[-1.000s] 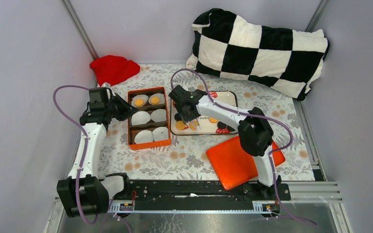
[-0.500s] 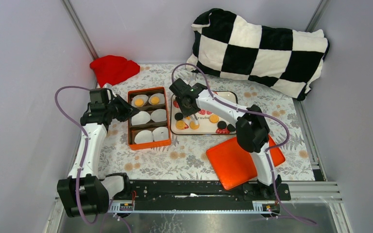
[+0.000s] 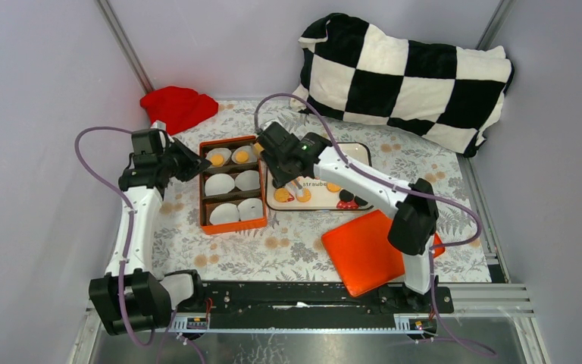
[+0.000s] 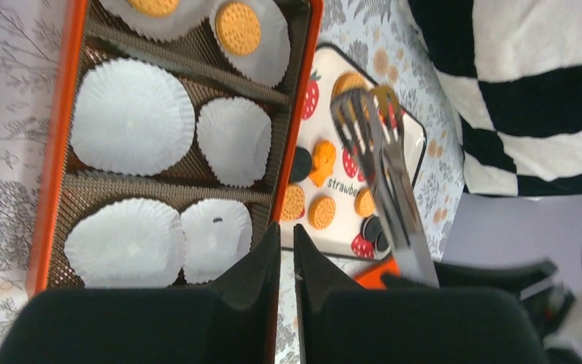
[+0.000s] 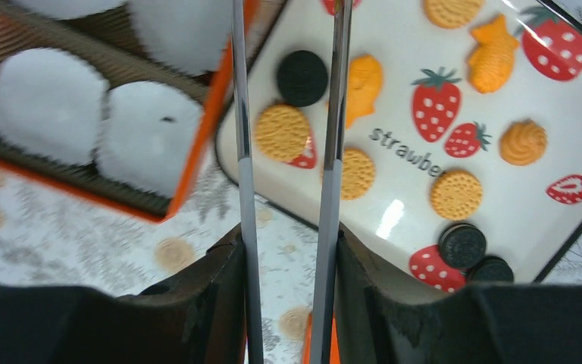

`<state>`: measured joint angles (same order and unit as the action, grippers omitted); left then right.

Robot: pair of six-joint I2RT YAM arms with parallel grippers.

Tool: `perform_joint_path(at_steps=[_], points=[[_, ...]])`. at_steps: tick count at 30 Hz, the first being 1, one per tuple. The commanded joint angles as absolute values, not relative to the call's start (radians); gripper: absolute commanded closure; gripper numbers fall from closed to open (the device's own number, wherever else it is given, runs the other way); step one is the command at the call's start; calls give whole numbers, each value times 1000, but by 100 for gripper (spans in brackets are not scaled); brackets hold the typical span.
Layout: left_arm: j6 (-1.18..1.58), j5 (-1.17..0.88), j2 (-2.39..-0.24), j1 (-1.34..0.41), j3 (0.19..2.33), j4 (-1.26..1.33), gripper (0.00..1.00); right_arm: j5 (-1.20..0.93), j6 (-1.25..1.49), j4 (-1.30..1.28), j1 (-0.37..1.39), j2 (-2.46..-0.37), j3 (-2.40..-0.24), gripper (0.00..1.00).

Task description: Pack the cookies

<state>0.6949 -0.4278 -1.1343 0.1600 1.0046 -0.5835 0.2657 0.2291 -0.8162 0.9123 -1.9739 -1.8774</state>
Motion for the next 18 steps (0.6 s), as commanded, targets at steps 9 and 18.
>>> perform_joint_path(at_steps=[9, 18], points=[[679, -446, -1179, 216, 1045, -587, 86, 153, 216, -816, 1036, -1959, -1899, 98], [655, -463, -1165, 216, 1046, -579, 85, 190, 213, -807, 1038, -2020, -1924, 63]])
